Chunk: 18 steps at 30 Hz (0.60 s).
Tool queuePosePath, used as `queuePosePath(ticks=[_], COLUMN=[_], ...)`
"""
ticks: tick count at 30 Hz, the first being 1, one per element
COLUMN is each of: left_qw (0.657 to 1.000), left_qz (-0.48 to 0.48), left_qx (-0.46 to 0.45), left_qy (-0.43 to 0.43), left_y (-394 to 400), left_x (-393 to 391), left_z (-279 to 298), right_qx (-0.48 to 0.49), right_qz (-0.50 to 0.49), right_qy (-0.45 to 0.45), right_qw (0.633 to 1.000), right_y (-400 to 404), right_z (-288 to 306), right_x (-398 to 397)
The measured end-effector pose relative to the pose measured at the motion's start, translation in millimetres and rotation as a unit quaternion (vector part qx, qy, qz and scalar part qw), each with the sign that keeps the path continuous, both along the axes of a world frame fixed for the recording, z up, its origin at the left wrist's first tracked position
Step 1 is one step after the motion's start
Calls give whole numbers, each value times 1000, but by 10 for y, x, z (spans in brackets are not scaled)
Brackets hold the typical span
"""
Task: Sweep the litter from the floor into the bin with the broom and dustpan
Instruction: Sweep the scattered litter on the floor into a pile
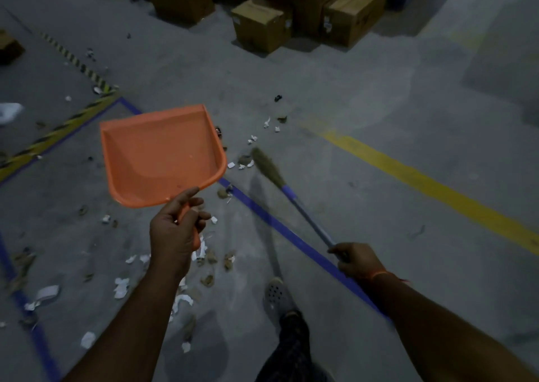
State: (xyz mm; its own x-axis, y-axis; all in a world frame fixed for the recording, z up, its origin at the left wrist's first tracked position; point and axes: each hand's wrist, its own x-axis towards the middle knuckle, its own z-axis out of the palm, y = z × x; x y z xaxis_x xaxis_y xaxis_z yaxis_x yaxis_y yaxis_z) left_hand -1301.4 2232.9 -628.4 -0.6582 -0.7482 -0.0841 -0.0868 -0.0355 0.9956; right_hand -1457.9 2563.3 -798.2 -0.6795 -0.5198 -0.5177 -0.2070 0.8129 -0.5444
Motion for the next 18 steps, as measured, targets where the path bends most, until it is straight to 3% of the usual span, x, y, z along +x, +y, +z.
queuePosePath(ticks=[4, 10, 13, 18], left_qw=[1000, 997, 997, 993], left_qz=[24, 67, 78, 111], left_qx=[8, 11, 8, -12], left_qy=[-3, -21, -27, -39], left_y=[-342, -898, -1079, -1207], left_x=[-331, -857, -1052, -1191], left_z=[-174, -331, -383, -445], right_qx=[14, 51, 84, 145], right_qz=[-68, -50, 3, 183], right_qy=[2, 3, 3, 34], right_qw=[998, 997, 996, 972], right_y=[-292, -916, -1171, -1468], right_z=[-169, -362, -504, -794], right_x=[-661, -1649, -2037, -2472])
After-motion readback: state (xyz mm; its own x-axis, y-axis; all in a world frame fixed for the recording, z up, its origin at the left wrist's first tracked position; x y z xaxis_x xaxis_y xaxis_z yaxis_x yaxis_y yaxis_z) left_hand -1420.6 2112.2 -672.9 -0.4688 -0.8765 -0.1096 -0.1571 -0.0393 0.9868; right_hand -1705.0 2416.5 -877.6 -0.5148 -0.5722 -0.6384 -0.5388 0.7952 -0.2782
